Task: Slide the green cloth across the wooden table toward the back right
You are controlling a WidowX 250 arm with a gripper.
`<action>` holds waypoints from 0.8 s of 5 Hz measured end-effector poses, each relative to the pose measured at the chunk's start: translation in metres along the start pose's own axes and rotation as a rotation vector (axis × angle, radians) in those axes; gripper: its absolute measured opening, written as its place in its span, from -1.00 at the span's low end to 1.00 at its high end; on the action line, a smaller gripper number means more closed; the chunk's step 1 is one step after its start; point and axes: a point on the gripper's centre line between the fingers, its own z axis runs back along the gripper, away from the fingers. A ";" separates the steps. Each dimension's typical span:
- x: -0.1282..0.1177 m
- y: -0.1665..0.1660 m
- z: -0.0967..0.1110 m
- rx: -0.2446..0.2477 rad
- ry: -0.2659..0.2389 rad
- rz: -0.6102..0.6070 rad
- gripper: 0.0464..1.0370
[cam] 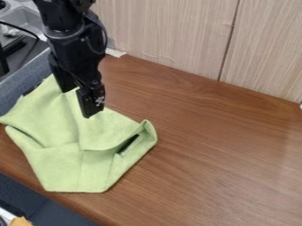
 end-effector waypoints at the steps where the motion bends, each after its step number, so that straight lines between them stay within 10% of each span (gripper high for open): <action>1: -0.002 -0.001 -0.005 -0.012 0.016 0.000 0.93; 4: -0.037 0.013 -0.078 -0.042 0.121 0.057 0.93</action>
